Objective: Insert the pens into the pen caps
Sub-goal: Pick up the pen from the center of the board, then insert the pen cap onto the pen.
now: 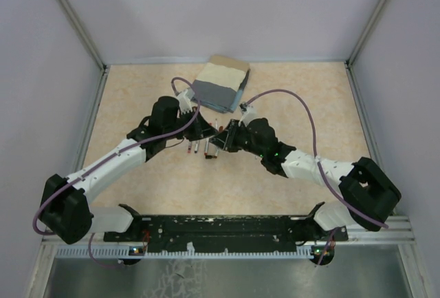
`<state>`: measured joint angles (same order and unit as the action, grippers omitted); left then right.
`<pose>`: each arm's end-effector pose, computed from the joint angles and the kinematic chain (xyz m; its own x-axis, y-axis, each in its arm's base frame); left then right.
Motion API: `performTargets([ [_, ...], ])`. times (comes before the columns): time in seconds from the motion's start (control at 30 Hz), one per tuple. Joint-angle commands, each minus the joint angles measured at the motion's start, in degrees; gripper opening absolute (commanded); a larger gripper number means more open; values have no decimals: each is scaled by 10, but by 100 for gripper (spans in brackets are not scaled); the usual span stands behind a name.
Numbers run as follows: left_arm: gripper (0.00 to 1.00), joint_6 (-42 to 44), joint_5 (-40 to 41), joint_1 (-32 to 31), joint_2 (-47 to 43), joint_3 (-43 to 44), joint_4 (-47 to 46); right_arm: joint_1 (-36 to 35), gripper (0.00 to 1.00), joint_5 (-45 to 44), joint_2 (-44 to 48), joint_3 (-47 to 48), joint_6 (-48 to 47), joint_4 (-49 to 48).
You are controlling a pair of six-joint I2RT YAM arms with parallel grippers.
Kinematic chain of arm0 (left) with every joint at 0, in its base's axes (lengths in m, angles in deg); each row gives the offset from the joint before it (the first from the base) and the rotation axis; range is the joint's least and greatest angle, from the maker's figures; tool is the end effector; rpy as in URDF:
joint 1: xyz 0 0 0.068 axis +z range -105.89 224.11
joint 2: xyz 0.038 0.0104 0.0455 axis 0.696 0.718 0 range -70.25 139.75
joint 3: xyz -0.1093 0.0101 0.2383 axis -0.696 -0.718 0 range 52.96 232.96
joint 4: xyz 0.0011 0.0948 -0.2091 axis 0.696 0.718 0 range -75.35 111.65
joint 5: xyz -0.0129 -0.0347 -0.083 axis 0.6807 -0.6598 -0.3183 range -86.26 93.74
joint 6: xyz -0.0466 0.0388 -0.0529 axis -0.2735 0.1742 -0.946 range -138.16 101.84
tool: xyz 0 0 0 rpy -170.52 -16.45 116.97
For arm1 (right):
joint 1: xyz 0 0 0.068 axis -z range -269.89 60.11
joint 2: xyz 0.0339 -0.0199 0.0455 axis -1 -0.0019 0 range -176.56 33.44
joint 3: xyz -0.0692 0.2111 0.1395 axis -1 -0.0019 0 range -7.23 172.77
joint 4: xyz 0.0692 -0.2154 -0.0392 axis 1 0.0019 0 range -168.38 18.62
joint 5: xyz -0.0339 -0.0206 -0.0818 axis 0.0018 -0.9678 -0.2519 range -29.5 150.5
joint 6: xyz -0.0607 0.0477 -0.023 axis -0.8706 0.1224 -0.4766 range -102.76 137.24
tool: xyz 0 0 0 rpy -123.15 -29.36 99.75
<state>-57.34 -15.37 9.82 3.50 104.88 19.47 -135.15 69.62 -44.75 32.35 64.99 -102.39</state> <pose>0.2284 -0.1833 0.2713 -0.7763 -0.1932 -0.6000 0.3659 0.6370 -0.6785 0.2093 0.2268 0.2407 -0.7183 0.3134 -0.6211 -0.4129 0.5265 0.7432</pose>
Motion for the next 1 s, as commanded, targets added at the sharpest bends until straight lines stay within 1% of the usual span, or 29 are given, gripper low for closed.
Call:
performTargets([
  [0.0,12,2,-3,0,-1,2,-18,0,9,-34,8,27,-5,-33],
  [0.07,17,7,8,0,-2,3,-18,0,0,-39,9,27,-8,-26],
  [0.2,35,21,63,7,-10,7,-3,1,0,-57,11,26,-7,12],
  [0.3,44,33,108,30,-15,20,38,3,0,-73,18,12,0,46],
  [0.43,48,59,187,68,-8,40,99,5,0,-84,35,-19,4,65],
  [0.57,51,73,282,93,37,66,171,5,0,-92,61,-42,4,85],
  [0.67,52,103,303,103,78,85,185,5,0,-101,81,-55,0,100],
  [0.7,53,118,311,104,93,100,191,5,0,-103,87,-58,-3,105],
  [0.77,54,177,318,105,120,122,195,5,0,-108,99,-63,-9,116],
  [0.87,64,286,326,106,152,156,200,5,0,-113,117,-70,-19,131],
  [0.97,68,391,344,108,172,187,208,5,0,-116,137,-80,-26,138],
])
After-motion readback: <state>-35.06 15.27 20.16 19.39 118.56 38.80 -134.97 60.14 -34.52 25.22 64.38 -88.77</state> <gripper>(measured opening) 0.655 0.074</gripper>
